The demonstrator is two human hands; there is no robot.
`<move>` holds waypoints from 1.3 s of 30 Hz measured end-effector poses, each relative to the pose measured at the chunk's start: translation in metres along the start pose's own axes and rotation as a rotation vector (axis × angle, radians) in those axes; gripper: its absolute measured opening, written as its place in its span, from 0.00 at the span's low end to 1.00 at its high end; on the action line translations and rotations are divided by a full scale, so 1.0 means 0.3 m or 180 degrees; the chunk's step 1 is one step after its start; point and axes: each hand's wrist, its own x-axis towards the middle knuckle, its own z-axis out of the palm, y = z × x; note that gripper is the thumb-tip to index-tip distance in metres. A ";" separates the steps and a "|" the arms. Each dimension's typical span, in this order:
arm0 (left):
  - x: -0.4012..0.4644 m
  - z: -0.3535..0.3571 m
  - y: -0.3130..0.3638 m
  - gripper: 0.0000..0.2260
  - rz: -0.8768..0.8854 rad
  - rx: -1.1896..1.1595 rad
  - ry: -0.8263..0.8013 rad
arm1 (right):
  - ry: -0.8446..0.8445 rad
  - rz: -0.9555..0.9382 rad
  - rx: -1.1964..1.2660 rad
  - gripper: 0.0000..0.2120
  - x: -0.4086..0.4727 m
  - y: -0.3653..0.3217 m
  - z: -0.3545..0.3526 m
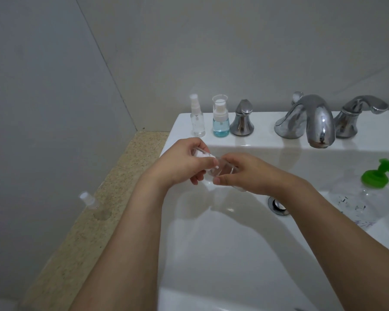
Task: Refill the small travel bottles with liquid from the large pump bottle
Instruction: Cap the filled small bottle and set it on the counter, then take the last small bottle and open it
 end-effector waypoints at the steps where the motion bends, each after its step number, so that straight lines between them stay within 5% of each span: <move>1: -0.007 0.000 0.001 0.09 -0.0004 0.0002 0.0064 | 0.0079 -0.0025 -0.0031 0.15 -0.002 -0.006 0.011; 7: -0.043 -0.006 0.030 0.14 -0.0014 0.0219 0.0441 | 0.0669 -0.0156 0.0137 0.12 -0.038 -0.046 0.070; 12: -0.088 -0.161 0.095 0.11 0.0114 0.0665 0.0942 | 0.1103 -0.0303 -0.0136 0.32 -0.021 -0.170 0.121; 20: -0.119 -0.397 0.075 0.11 -0.0092 0.1339 0.1639 | 0.1545 -0.0463 -0.1710 0.29 0.030 -0.350 0.274; 25: -0.070 -0.414 0.015 0.09 -0.0195 0.1899 0.1592 | 0.1542 -0.0361 -0.1947 0.29 0.046 -0.357 0.335; 30: -0.023 -0.356 -0.124 0.10 -0.0506 0.1877 0.1130 | 0.1439 -0.0331 -0.2092 0.28 0.056 -0.352 0.368; 39: -0.045 -0.375 -0.149 0.13 -0.0629 0.1585 0.1056 | 0.1361 -0.0343 -0.2094 0.28 0.035 -0.366 0.399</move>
